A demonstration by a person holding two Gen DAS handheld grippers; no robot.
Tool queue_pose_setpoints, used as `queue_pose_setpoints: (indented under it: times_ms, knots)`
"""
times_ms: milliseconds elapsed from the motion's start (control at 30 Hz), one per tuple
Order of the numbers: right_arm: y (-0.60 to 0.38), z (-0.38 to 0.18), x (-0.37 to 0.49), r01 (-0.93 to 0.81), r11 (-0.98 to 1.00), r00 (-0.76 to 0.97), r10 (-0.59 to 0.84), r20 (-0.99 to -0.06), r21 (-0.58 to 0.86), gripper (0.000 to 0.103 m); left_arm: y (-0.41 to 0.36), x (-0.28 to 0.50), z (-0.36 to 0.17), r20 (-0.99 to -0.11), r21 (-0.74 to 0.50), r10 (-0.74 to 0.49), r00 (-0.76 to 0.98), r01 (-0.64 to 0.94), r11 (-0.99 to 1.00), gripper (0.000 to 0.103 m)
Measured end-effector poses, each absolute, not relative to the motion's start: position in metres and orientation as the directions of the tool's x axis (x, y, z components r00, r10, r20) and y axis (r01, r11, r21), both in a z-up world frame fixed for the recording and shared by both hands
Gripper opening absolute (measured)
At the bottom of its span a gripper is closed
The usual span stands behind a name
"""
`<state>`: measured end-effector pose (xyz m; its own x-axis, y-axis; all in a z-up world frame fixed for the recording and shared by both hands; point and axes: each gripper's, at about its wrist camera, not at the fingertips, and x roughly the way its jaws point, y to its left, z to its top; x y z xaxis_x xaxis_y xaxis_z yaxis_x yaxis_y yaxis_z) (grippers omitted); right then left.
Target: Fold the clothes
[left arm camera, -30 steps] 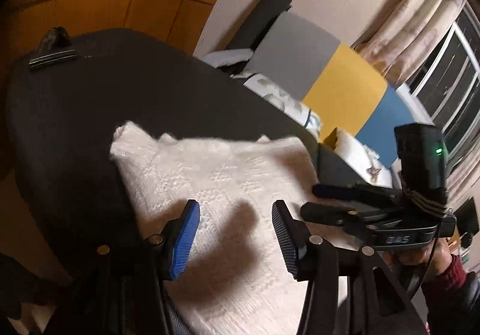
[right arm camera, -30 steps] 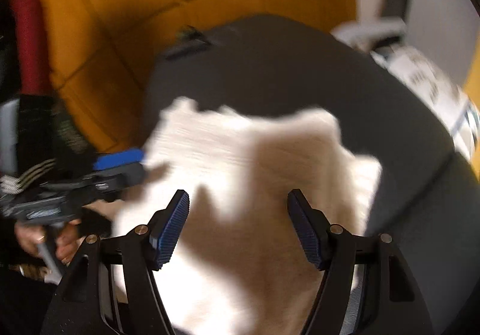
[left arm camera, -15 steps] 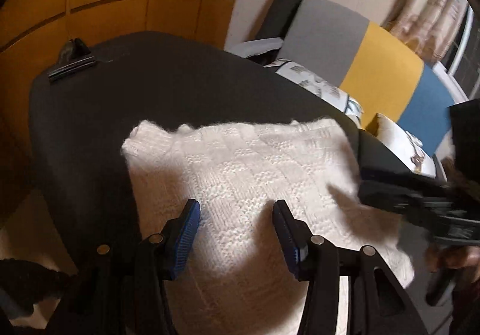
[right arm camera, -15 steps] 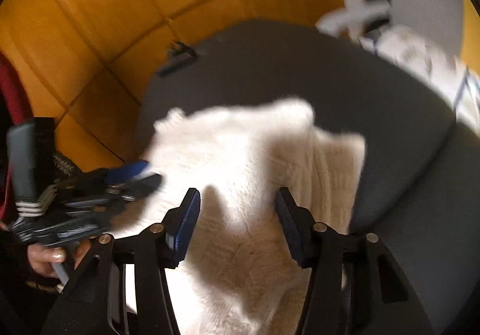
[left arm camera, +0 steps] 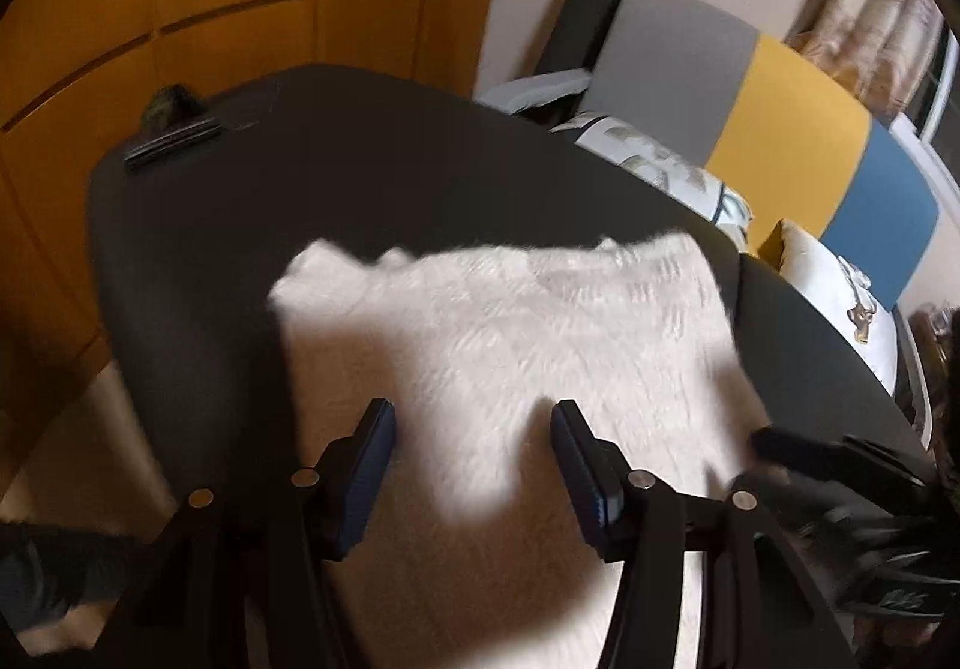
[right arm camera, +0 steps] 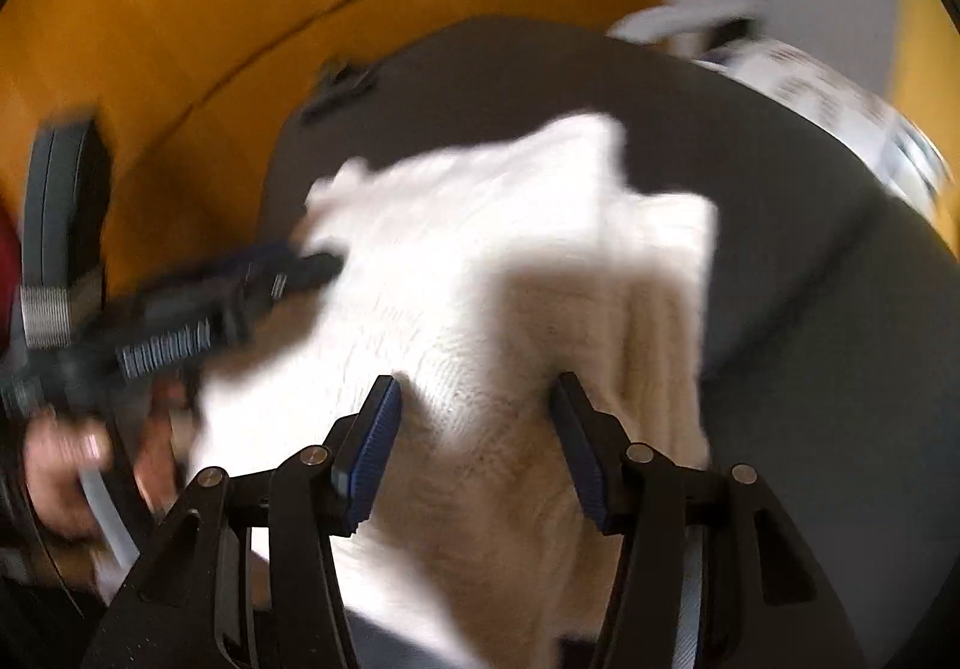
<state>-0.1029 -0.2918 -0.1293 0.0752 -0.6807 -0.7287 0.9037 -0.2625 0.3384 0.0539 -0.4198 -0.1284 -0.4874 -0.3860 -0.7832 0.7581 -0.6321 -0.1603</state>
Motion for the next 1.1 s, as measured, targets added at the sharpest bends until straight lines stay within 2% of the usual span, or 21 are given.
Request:
queue_pose_setpoints:
  times_ms: [100, 200, 333, 533, 700, 767, 867, 967, 1100]
  knots:
    - [-0.27, -0.095, -0.082, 0.871, -0.334, -0.027, -0.764, -0.645, 0.359, 0.086, -0.405, 0.077, -0.102, -0.75, -0.109, -0.453, -0.482, 0.766, -0.633, 0.055]
    - [-0.259, -0.07, -0.056, 0.845, -0.372, -0.09, -0.806, -0.585, 0.383, 0.091, -0.391, 0.102, -0.085, -0.731, -0.107, -0.481, -0.483, 0.778, -0.619, 0.055]
    - [-0.254, -0.057, -0.026, 0.827, -0.401, -0.117, -0.808, -0.577, 0.394, 0.103, -0.361, 0.137, -0.061, -0.64, -0.056, -0.601, -0.479, 0.809, -0.585, 0.055]
    - [-0.253, -0.064, 0.001, 0.821, -0.491, -0.237, -0.757, -0.608, 0.292, 0.103, -0.329, 0.149, -0.04, -0.575, 0.073, -0.695, -0.431, 0.819, -0.569, 0.054]
    - [-0.248, -0.046, 0.004, 0.811, -0.541, -0.328, -0.735, -0.593, 0.223, 0.103, -0.325, 0.159, -0.023, -0.55, 0.005, -0.661, -0.51, 0.789, -0.614, 0.05]
    - [-0.246, -0.043, 0.006, 0.821, -0.525, -0.318, -0.746, -0.585, 0.223, 0.103, -0.328, 0.162, -0.019, -0.557, -0.028, -0.636, -0.533, 0.778, -0.627, 0.042]
    - [-0.245, -0.046, 0.01, 0.839, -0.487, -0.274, -0.763, -0.586, 0.241, 0.103, -0.33, 0.169, -0.017, -0.55, -0.073, -0.626, -0.554, 0.778, -0.624, 0.042]
    - [-0.246, -0.05, 0.015, 0.849, -0.474, -0.259, -0.759, -0.598, 0.233, 0.103, -0.332, 0.168, -0.02, -0.555, -0.063, -0.631, -0.542, 0.784, -0.618, 0.039]
    - [-0.251, -0.057, 0.018, 0.855, -0.463, -0.239, -0.752, -0.614, 0.233, 0.103, -0.343, 0.169, -0.031, -0.605, -0.104, -0.59, -0.535, 0.788, -0.607, 0.039]
